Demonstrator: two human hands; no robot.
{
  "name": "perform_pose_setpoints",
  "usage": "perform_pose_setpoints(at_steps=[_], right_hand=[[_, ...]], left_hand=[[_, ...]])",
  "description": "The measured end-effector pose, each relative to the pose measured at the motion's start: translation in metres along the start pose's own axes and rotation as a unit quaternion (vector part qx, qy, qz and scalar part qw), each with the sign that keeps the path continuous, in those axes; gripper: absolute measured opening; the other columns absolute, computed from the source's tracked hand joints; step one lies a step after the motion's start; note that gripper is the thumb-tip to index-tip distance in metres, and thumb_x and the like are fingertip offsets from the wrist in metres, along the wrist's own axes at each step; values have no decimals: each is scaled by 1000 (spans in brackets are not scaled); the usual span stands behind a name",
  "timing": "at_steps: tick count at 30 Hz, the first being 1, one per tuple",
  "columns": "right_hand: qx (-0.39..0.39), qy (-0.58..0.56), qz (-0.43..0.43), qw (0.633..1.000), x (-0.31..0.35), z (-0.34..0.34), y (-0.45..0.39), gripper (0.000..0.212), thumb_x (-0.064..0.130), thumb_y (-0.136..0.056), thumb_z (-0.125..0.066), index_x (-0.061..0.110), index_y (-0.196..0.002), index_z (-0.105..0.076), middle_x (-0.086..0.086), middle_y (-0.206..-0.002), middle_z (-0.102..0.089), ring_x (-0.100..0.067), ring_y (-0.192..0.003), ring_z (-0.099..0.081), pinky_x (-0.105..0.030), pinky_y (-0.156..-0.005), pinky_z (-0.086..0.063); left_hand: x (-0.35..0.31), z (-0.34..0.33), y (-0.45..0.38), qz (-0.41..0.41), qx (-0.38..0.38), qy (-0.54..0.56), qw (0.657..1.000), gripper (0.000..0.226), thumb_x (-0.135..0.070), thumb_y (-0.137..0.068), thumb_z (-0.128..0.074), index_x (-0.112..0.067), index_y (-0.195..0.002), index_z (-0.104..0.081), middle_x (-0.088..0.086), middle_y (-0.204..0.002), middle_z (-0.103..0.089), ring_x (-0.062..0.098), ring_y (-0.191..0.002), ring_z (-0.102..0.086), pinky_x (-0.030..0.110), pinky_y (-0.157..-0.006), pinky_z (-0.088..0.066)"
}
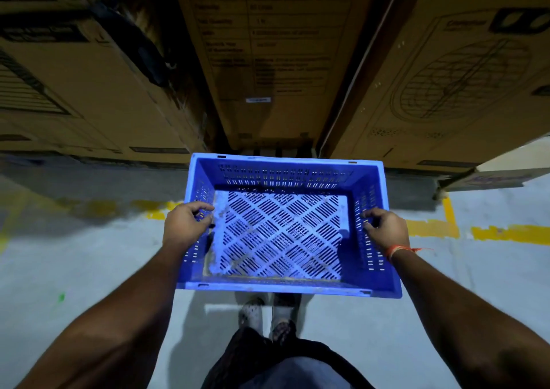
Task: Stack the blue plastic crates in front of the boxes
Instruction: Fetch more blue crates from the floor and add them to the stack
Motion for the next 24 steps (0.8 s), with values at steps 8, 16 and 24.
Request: perform_pose_setpoints(at_steps=[8, 16, 24], right_hand=[[-11, -9, 9, 1000, 0, -2, 8, 18, 15, -77, -74, 27, -89, -74, -2, -65, -67, -23, -65, -63, -27, -63, -43], [-21, -7, 6, 1000, 0, -1, 8, 14, 16, -76, -75, 24, -88, -74, -4, -63, -67, -25, -66, -64, -29, -64, -46], [-26, -6, -20, 999, -3, -7, 2, 17, 20, -74, -77, 30, -86, -72, -4, -80, -74, -24, -78, -69, -40, -75, -59]], left_hand=[[0, 3, 1, -1, 17, 26, 1000, 16, -22, -79, -79, -34, -90, -75, -12, -50, -56, 3, -48, -52, 12, -45, -32], [3, 1, -1, 2, 6, 24, 1000, 14, -28, -79, -80, -33, -92, -77, -11, -47, -51, 2, -45, -48, 19, -49, -34], [2, 0, -3, -17, -10, -6, 1000, 11, -29, -78, -80, -28, -88, -76, -9, -51, -53, 2, -50, -52, 24, -54, -36]])
Point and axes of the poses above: each hand's wrist, its own y-axis away from the middle knuckle, its own z-axis out of the back of the hand, x = y × z, the point moved 4 cm from there along -y, towards the middle knuckle
